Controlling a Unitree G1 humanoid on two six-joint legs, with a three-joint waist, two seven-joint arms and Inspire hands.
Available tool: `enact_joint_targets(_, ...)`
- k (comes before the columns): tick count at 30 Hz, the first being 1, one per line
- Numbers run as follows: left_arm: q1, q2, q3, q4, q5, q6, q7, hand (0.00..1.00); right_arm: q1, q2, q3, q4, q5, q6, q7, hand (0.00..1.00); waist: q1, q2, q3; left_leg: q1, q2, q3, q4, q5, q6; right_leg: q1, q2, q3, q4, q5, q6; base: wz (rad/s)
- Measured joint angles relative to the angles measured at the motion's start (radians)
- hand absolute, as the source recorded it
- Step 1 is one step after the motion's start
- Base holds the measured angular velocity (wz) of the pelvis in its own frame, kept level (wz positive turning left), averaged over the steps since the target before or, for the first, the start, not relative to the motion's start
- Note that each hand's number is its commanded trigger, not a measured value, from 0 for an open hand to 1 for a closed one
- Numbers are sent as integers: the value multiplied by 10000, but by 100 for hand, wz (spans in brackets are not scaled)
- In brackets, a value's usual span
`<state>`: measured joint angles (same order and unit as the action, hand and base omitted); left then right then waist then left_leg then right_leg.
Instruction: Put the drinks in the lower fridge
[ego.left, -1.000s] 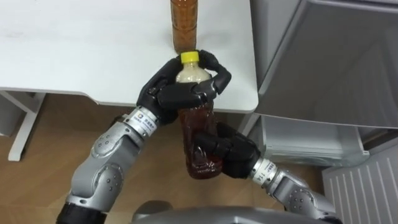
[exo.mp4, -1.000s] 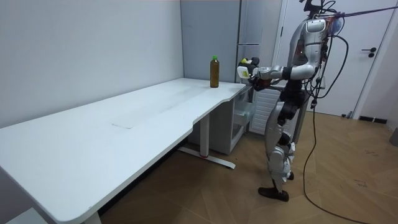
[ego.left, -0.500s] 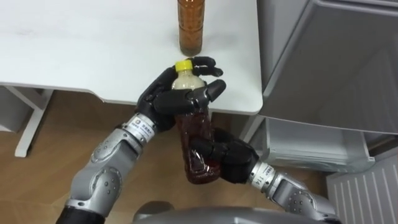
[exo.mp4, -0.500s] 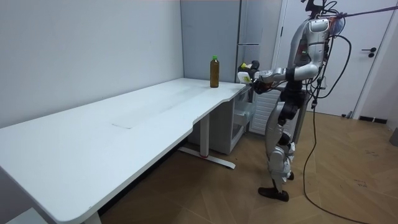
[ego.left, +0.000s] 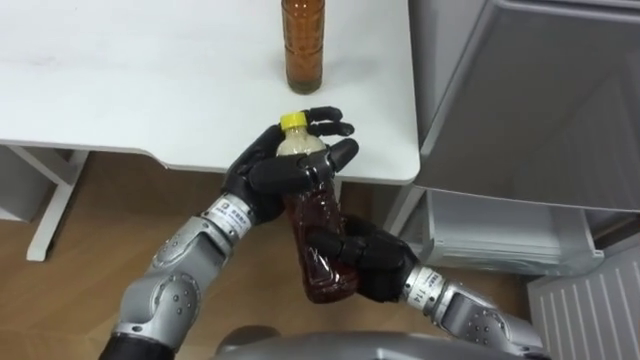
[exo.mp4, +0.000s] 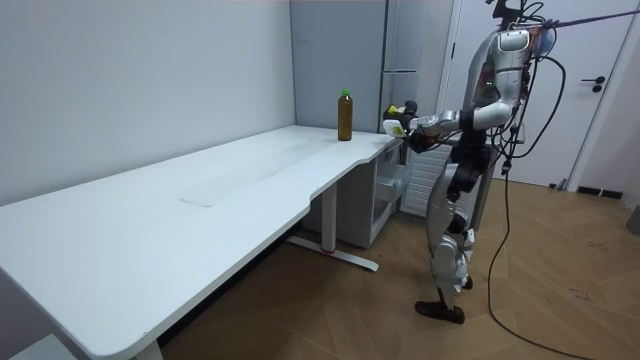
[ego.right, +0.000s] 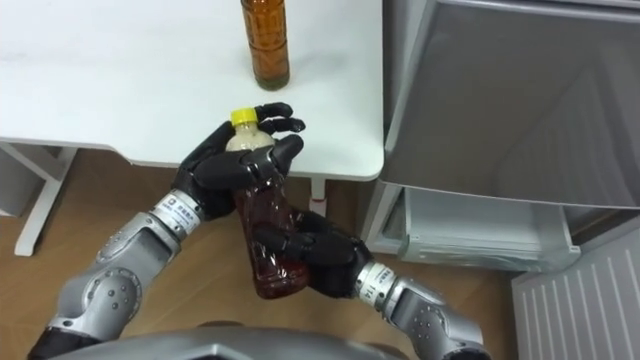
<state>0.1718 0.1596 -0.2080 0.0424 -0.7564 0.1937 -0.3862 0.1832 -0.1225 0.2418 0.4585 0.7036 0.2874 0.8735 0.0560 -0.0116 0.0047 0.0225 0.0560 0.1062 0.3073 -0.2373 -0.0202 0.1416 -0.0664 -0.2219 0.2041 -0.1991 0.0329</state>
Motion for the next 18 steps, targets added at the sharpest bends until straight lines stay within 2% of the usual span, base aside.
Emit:
enact_joint_targets(3,-1,-46,-6,274,0,-17,-212,2,-1,-70,6,58,-62,93,3,100,-104,-51,22,-13,0,0,-1,0,0,-26,-4,-16,8,-1,1,0)
enact_joint_targets(4,0,-46,-8,326,0,-17,-233,100,-1,-69,9,88,-79,107,3,100,-128,-73,30,-19,0,0,0,0,0,-39,-4,-16,11,-1,1,0)
enact_joint_targets(6,-3,-45,-13,612,-2,-50,-374,100,-21,-76,97,258,-82,112,-34,100,-223,-158,66,-61,0,0,26,0,-1,-86,-5,-11,20,-1,1,0)
enact_joint_targets(8,-4,-78,-72,733,-2,-75,-382,100,-21,-76,120,360,-84,113,-37,100,-232,-227,68,-165,0,2,74,0,0,-199,-6,-14,30,-1,0,0)
enact_joint_targets(11,-16,-125,-177,1101,10,-335,-395,100,-23,-93,133,473,-121,113,-125,100,-253,-261,93,-338,0,-2,167,-7,12,-292,-17,-19,108,-1,1,0)
enact_joint_targets(14,-46,-124,-300,1388,17,-519,-374,100,-28,-107,228,546,-116,113,-282,100,-253,-198,132,-382,2,-1,201,-13,21,-337,-19,-17,150,-1,1,0)
enact_joint_targets(18,-45,-122,-425,1625,18,-707,-347,100,-42,-141,390,543,-101,113,-495,100,-269,-30,141,-474,4,-6,225,-10,23,-428,-22,-19,184,0,0,0)
